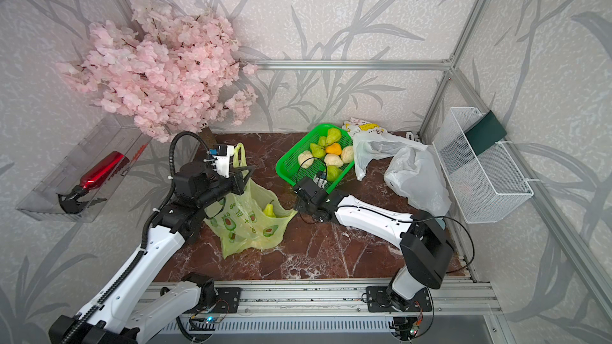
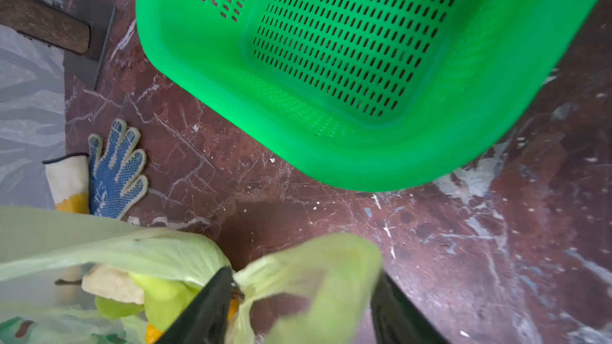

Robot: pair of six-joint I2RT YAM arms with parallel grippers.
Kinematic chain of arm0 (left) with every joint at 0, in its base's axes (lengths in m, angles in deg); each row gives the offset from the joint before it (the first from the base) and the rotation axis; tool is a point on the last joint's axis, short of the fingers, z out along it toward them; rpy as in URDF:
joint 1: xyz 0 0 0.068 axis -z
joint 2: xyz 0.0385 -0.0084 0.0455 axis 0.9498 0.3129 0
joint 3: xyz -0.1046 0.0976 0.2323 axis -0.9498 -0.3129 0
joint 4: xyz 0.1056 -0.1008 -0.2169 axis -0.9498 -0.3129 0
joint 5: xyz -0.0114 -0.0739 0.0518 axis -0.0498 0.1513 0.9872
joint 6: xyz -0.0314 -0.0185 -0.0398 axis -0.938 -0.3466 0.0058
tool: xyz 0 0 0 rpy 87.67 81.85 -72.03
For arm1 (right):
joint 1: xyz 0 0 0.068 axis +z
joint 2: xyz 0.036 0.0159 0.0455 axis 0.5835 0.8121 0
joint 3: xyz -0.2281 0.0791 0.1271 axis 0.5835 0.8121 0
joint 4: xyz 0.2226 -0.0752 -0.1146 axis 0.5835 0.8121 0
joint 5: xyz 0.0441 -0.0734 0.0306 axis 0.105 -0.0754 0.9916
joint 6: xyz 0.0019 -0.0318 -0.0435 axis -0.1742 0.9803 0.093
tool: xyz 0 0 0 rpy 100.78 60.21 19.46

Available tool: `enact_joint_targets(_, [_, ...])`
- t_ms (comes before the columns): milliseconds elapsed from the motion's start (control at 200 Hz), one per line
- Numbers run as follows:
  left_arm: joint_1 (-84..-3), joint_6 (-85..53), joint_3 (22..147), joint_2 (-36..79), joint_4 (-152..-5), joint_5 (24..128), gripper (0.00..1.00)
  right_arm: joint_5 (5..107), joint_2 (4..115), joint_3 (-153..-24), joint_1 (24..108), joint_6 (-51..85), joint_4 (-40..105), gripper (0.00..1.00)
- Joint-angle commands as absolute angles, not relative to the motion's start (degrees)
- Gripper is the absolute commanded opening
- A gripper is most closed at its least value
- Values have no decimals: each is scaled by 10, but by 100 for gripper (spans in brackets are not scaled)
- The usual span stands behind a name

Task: Place the pears into plastic bags & tie knots
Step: Place the plastic bag at the center of the board.

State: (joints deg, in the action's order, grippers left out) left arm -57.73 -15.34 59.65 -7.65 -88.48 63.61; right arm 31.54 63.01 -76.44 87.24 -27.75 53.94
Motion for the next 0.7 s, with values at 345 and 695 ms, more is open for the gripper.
enact_joint_targets(345, [-568,-56,694,-118,-1083,726,0,442,523,-982,869,80,675,0])
enact_joint_targets(695, [-507,-266,588,-149,-886,675,0,539,643,-1362,815,196,949,0])
